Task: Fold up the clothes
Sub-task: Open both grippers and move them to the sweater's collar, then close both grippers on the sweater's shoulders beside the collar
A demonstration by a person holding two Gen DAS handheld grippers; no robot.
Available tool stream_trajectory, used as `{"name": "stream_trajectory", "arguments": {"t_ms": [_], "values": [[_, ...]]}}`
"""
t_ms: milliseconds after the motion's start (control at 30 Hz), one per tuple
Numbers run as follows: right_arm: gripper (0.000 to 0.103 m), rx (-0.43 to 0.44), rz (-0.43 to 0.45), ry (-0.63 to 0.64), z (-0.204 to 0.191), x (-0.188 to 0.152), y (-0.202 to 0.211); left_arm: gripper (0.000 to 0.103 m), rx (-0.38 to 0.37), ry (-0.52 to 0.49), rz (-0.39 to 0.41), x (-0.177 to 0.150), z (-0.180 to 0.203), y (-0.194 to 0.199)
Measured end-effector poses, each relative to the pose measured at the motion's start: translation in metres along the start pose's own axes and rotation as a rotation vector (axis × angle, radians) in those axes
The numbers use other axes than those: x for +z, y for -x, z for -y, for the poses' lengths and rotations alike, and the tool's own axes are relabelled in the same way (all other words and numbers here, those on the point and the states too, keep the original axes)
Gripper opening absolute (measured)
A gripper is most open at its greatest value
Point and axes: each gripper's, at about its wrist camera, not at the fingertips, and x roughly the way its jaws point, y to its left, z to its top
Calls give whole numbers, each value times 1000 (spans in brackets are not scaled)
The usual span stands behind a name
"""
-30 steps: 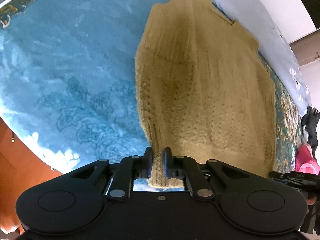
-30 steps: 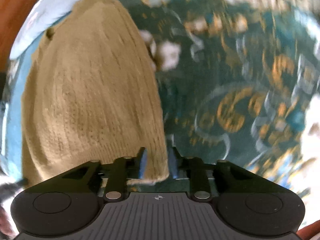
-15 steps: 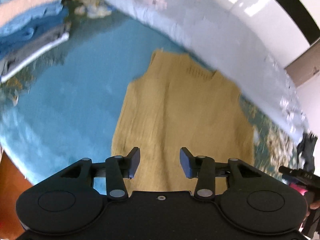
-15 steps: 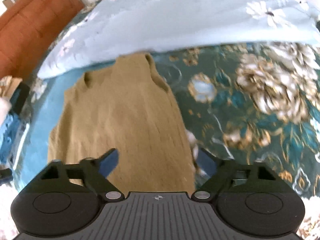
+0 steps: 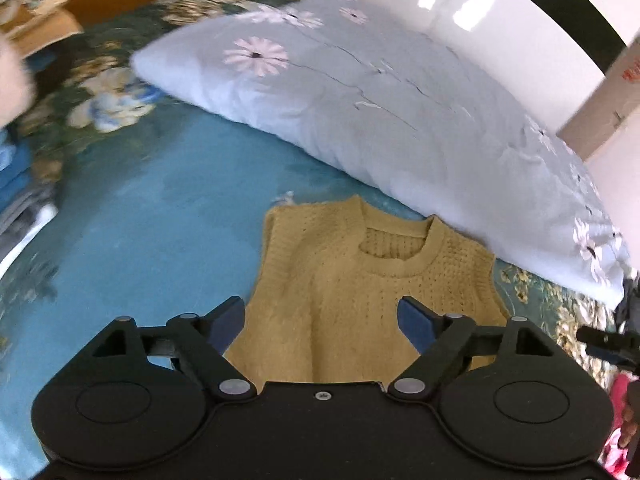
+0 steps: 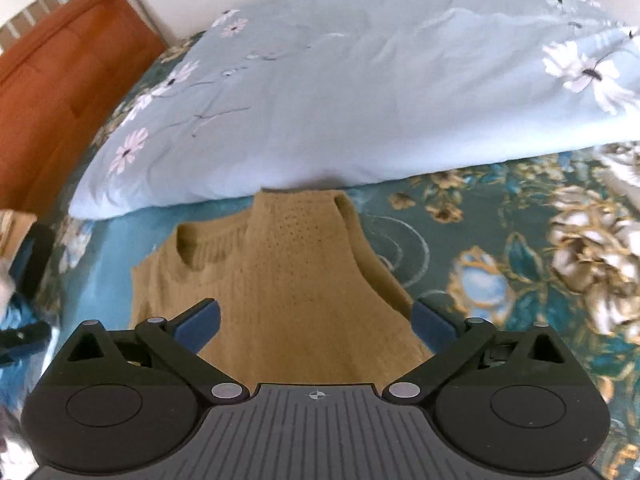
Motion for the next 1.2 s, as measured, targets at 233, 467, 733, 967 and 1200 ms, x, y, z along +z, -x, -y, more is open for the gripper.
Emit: {"name": "stream_trajectory", "arguments": {"t_ms": [233, 467, 733, 967, 1200], "values": [[102, 58, -30, -69, -5, 30, -53, 82, -34, -81, -67, 31, -6, -74], [92, 42, -67, -80, -10, 48, -92, 83, -77, -79, -61, 43, -2, -108], [61, 110, -88, -80, 2, 61, -123, 83, -193, -75, -58, 48, 19, -126], [46, 111, -100, -33, 15, 77, -145, 82, -267, -189, -114, 53, 54, -156], [41, 166, -159, 28, 23, 89, -165, 82, -340, -258, -177, 63, 93, -201]]}}
